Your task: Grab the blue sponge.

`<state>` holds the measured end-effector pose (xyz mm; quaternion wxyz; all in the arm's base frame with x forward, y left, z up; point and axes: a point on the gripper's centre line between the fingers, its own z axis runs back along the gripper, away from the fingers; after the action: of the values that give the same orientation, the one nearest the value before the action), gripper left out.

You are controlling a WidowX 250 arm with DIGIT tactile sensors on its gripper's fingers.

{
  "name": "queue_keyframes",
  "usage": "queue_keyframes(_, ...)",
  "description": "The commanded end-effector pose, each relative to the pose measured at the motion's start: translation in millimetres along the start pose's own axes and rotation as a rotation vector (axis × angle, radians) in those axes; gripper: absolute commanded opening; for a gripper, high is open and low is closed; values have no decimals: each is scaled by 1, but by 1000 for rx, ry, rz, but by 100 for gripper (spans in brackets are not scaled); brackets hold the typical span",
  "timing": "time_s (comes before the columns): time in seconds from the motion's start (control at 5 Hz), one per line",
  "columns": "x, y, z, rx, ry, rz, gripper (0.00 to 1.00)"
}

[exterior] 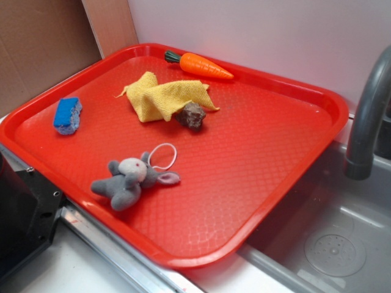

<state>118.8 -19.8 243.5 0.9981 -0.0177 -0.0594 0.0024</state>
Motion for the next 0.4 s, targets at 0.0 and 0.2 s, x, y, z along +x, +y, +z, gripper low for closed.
queue_keyframes(0.0,0,0,0,0,0,0,100)
queue_keyframes(0.2,4,15,-7,10,-64,248,100)
